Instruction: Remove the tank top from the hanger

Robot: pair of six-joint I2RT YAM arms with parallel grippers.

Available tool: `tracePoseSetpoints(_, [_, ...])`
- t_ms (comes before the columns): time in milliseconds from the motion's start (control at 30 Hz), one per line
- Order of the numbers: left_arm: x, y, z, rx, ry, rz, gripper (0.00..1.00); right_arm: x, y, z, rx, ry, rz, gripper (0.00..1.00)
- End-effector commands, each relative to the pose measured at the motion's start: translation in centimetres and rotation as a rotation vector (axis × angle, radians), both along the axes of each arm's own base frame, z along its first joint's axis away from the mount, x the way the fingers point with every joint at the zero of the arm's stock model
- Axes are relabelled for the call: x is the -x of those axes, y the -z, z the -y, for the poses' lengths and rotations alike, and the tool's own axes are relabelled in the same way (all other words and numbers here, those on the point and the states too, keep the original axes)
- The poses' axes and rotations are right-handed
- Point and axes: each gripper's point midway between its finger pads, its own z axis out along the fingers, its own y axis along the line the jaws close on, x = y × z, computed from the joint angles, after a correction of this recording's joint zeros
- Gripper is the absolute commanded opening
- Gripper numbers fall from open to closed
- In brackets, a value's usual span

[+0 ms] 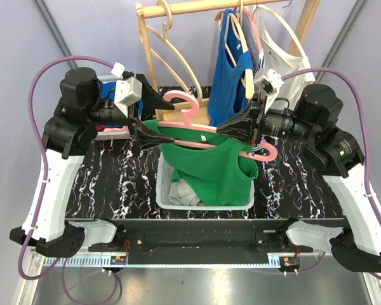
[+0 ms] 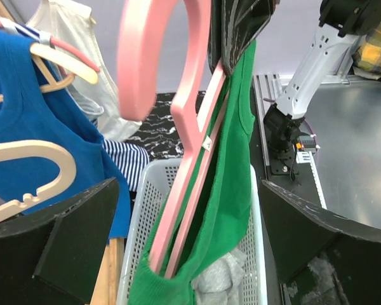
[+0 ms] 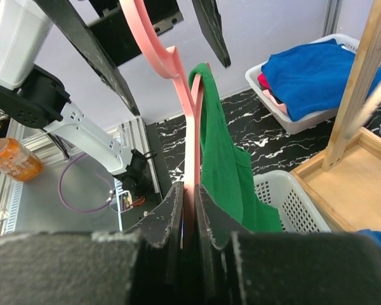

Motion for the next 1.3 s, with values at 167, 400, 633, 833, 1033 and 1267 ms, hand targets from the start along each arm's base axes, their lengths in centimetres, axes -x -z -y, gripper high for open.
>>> tracePoseSetpoints(167, [-0.1,2.1,0.2,-0.035,0.017,0.009,0.95,0.7,-3.5,-0.5,-0.099,-0.055,0.102,0.06])
tracePoseSetpoints(400, [-0.5,2.2,0.3,-0.041,0.014,0.008,0.78,1.0,-3.1,-0.8,-0.104,-0.083,0.077,0.06])
tracePoseSetpoints(633, [-0.1,1.6,0.3,-0.034,0.020,0.010,0.45,0.3,-2.1,-1.1,-0.093,-0.074,0.054,0.06])
tracePoseSetpoints(833, [0.3,1.7,0.1,-0.041,0.018,0.022,0.13,0.1,-2.6,-0.8,-0.103,-0.042,0.077,0.06])
tracePoseSetpoints(1033, [0.6,1.4,-0.2,-0.044,0.009,0.032,0.07,-1.3,-2.7,-0.5,-0.121,0.035,0.088,0.17])
tracePoseSetpoints(1267, [-1.3,3.1,-1.2,-0.106,-0.131,0.046,0.04,-5.2,-3.7,4.6,-0.170,0.448,0.178,0.87])
